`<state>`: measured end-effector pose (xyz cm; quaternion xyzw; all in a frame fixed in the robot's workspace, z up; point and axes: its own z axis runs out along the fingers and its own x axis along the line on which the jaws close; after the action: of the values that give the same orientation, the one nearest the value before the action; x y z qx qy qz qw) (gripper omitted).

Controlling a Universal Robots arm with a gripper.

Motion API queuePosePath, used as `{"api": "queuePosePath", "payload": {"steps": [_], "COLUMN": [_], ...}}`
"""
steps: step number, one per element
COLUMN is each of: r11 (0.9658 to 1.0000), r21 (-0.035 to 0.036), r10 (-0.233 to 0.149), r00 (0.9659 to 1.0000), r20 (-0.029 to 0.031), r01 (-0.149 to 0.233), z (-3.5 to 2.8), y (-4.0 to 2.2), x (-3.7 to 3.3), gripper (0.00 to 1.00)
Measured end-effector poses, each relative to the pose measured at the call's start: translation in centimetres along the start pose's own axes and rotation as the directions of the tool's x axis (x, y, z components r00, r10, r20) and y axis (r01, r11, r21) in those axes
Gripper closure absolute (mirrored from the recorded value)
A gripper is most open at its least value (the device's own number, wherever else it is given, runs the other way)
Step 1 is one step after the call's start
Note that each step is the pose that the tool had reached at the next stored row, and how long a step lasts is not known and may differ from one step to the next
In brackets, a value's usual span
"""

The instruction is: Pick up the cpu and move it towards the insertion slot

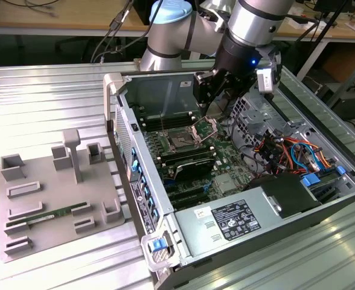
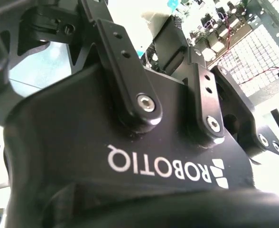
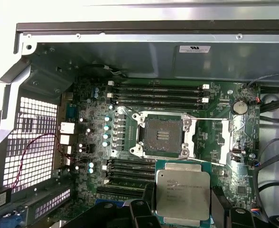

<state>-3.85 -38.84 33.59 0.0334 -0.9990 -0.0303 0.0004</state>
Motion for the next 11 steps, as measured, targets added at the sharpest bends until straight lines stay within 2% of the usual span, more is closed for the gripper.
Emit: {"api": "queuePosePath", "payload": {"steps": [11], "r11": [1.0000], "r21": [0.0000], "r10": [0.000], "r00": [1.0000], "r20": [-0.0001], "r01": [0.000], "z": [0.23], "y": [0.74], "x": [-0.23], "gripper": [0.45]}}
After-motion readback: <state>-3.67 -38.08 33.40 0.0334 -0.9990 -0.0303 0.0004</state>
